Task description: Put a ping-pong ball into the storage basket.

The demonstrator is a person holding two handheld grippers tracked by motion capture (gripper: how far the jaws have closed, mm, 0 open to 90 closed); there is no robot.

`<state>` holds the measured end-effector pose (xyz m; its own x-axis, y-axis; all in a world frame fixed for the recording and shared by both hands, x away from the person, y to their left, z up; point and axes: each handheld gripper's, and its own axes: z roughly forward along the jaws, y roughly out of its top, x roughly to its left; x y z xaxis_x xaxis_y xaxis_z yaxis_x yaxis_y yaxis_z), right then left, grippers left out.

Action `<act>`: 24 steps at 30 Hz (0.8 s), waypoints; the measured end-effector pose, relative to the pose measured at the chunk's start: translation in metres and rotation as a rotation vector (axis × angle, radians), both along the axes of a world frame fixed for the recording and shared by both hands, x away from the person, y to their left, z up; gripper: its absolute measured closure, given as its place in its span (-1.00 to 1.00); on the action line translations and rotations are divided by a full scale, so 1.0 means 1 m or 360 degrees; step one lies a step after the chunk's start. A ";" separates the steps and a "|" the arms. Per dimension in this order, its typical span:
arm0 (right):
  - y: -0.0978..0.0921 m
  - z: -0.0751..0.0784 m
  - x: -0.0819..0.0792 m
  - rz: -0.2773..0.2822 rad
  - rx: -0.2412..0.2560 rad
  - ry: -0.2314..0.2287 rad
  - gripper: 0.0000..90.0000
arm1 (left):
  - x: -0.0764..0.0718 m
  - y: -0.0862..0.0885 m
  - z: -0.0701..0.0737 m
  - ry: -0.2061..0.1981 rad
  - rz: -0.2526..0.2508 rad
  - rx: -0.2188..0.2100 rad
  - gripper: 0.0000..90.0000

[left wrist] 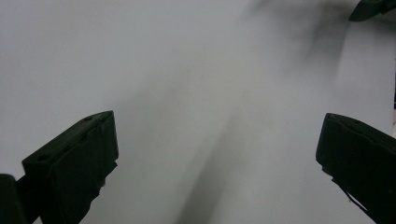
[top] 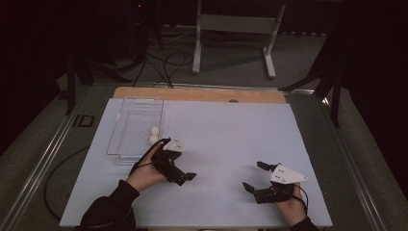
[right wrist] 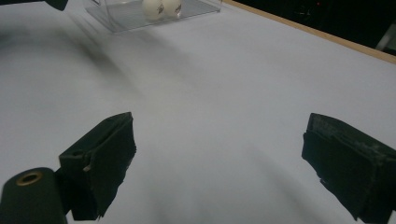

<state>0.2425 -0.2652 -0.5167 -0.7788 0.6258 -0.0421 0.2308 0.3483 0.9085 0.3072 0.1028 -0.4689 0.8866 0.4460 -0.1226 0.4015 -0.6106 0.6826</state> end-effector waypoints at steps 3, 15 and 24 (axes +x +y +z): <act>0.000 0.000 0.000 0.0000 -0.0001 -0.0001 -0.79 | -0.003 0.004 -0.001 0.0013 0.0001 -0.0011 -0.99; 0.000 0.000 0.000 0.0001 0.0000 0.0001 -0.79 | -0.016 0.016 -0.010 0.0046 -0.0010 -0.0016 -0.99; 0.000 0.000 0.000 0.0004 -0.0002 0.0005 -0.79 | -0.025 0.027 -0.014 0.0060 -0.0010 -0.0017 -0.99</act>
<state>0.2424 -0.2649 -0.5165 -0.7805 0.6239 -0.0405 0.2328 0.3501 0.9073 0.2824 0.1293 -0.4829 0.8840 0.4390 -0.1605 0.4233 -0.6061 0.6734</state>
